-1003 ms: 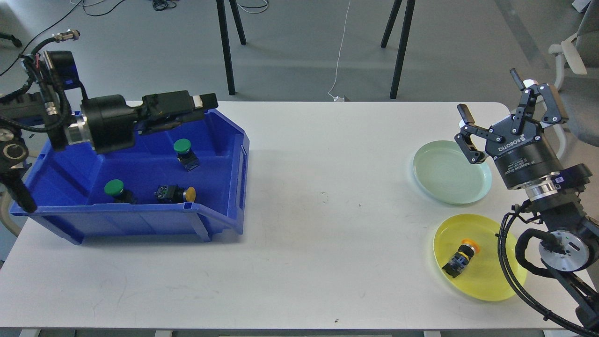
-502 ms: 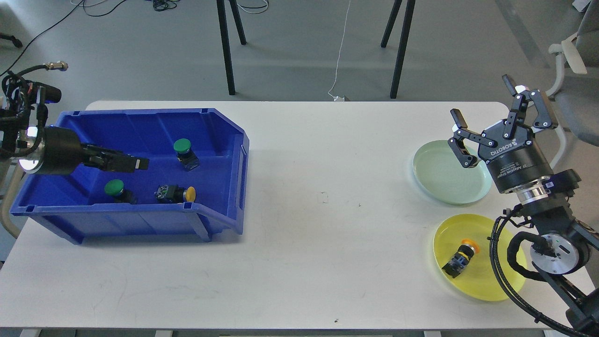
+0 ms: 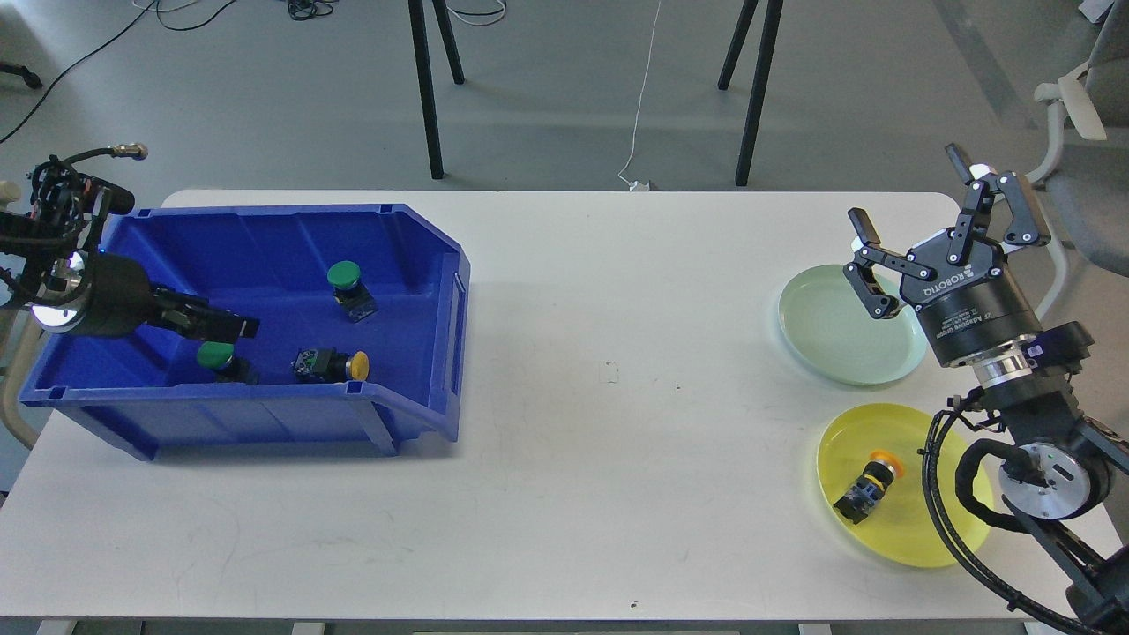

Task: Pass button and place on color plate
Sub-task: 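Grasp a green-capped button in the bin with the left gripper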

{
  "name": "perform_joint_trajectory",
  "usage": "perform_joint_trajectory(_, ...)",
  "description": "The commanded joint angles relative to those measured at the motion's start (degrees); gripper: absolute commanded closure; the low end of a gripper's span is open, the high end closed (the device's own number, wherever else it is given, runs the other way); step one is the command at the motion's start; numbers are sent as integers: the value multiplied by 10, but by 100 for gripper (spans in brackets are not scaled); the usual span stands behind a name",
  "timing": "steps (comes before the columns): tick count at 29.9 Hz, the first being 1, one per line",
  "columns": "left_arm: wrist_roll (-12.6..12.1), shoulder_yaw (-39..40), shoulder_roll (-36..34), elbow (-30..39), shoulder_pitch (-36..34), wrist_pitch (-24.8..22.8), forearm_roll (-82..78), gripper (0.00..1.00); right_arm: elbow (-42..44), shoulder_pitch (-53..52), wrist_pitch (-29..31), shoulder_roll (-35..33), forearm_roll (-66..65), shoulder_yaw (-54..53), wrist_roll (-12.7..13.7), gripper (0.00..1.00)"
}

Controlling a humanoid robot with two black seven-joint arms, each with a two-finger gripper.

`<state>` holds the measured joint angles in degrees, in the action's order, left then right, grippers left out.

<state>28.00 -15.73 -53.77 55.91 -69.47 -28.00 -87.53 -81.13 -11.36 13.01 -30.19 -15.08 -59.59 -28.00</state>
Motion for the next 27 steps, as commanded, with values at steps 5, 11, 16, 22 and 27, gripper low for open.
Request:
perform_joint_trajectory(5,0,-10,4,-4,5,0,0,20,0,0,0,0,0,0,0,0)
perform_joint_trajectory(11,0,-18,4,-11,5,0,1,20,-2,0,0,0,0,0,0,0)
perform_joint_trajectory(16,0,-18,5,-11,5,0,2,20,-2,0,0,0,0,0,0,0)
perform_joint_trajectory(22,0,-18,6,-11,10,0,2,20,-2,0,0,0,0,0,0,0)
perform_joint_trajectory(27,0,-18,10,-11,13,0,3,20,-2,1,0,0,0,0,0,0)
